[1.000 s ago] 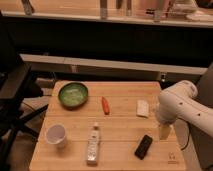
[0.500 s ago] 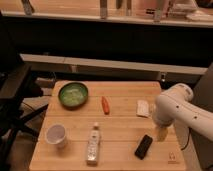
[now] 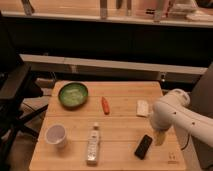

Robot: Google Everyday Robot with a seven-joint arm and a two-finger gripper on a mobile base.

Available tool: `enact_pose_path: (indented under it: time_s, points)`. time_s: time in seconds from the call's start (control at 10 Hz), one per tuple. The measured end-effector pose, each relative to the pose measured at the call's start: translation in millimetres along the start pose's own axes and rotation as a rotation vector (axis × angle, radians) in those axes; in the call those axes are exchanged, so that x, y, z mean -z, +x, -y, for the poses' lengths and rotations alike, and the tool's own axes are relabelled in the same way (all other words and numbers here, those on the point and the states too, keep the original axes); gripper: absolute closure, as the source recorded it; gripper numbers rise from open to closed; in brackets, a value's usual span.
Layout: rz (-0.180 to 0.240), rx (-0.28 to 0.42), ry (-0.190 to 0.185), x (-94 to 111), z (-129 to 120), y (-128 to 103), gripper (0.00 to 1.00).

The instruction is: Push the eraser across the table

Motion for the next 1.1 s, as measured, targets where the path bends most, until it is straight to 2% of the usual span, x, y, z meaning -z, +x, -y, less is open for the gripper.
enact_pose_path:
  time_s: [0.3, 0.4, 0.8, 0.9, 1.1]
  points:
    - [0.006, 0.009, -0.002, -4, -5, -4, 0.21]
    - [0.008, 0.008, -0.004, -6, -8, -4, 0.27]
    - [0.028, 0.007, -0.010, -15, -15, -6, 0.69]
    - [0.031, 0.012, -0.009, -16, -16, -6, 0.77]
    - [0.034, 0.025, -0.014, -18, -18, -9, 0.83]
